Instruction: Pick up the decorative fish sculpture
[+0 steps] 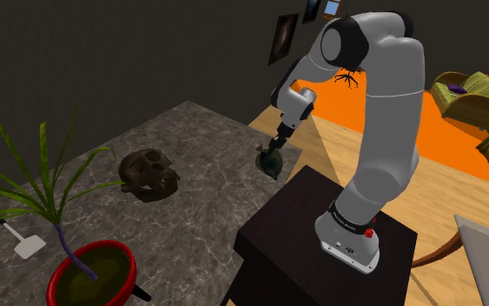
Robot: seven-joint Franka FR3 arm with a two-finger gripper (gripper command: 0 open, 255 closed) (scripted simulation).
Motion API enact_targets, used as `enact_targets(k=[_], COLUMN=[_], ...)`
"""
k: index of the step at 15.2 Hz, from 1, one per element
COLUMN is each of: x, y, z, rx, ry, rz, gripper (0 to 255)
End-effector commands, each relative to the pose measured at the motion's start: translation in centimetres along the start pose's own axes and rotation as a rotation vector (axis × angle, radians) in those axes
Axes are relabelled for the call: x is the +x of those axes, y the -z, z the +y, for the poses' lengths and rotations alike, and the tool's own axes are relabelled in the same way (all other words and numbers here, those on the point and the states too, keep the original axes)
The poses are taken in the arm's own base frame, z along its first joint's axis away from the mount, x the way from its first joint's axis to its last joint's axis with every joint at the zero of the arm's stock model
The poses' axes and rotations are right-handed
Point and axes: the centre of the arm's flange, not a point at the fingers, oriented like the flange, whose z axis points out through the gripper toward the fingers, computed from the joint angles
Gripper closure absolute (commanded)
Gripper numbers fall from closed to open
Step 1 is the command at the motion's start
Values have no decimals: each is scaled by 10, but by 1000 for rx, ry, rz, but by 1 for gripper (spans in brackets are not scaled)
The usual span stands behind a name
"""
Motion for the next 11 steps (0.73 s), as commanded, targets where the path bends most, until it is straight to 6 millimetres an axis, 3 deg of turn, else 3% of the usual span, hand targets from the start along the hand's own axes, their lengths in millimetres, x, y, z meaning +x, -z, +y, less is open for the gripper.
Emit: enact_targets(k=[1, 9, 11], x=[0, 3, 4], y=[10, 49, 50], z=[-4, -20, -20], rx=[0, 0, 0], ry=[0, 0, 0], rz=[0, 0, 0], gripper=[255, 255, 255])
